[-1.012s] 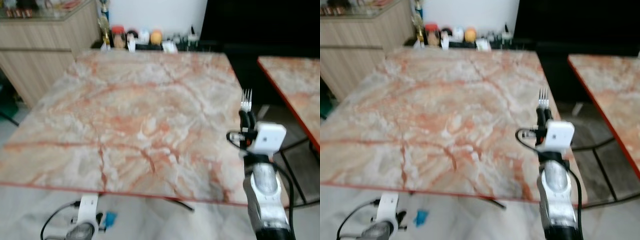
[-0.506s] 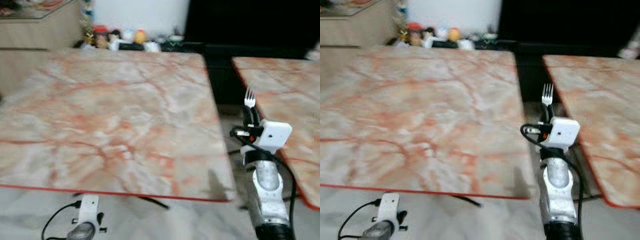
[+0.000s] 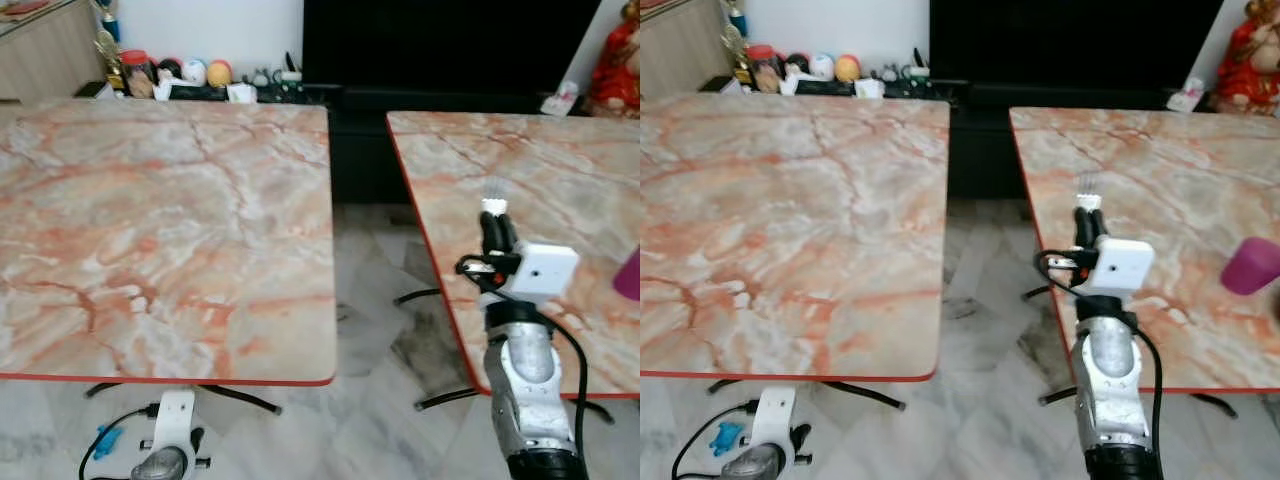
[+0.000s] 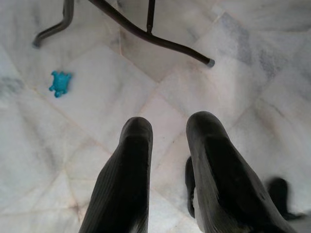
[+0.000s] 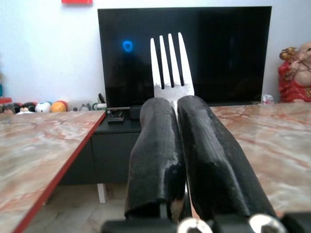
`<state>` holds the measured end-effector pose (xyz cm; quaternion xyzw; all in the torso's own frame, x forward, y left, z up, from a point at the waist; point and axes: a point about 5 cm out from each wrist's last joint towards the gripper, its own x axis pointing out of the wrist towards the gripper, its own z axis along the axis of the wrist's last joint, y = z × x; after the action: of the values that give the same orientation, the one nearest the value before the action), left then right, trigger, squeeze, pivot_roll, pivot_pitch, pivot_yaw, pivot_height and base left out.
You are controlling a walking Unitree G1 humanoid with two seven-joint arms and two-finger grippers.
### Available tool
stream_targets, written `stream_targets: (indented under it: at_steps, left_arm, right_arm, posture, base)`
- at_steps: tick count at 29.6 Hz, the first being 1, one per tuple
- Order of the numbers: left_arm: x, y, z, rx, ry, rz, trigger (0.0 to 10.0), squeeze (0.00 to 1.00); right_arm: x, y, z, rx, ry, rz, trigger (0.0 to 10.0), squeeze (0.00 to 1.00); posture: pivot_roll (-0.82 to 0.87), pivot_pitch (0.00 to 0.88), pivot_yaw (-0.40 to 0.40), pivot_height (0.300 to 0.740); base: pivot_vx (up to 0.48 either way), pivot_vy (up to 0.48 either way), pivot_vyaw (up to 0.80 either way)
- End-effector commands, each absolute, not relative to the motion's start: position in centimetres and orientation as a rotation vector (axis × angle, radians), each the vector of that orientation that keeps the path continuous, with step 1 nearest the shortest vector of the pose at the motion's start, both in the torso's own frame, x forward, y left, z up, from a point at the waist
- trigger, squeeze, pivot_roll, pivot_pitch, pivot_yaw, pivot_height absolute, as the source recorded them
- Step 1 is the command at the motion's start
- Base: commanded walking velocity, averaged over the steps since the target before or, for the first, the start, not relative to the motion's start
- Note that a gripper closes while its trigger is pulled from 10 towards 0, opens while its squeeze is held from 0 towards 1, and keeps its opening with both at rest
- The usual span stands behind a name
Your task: Setting the table
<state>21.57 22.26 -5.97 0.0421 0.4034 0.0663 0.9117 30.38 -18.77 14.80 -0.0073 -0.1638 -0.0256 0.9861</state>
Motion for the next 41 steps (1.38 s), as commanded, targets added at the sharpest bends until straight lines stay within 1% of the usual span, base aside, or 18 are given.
stream_targets:
  at_steps: [1,41]
  left_arm:
    - [21.67,21.91,-6.01,0.087,0.836,0.128,10.0,0.00]
    - [21.89,21.86,-5.89,0.089,0.828,0.126,10.0,0.00]
  right_arm:
    - [30.31,-19.33,15.25,-0.045,-0.346,-0.067,10.0,0.00]
    - [30.63,-19.66,15.07,-0.050,-0.317,-0.092,10.0,0.00]
  posture:
    - [0.05,0.000,0.005,0.740]
    - [0.04,0.000,0.003,0.740]
  base:
    - [0.000,-0.364,0.00]
    - [0.000,-0.351,0.00]
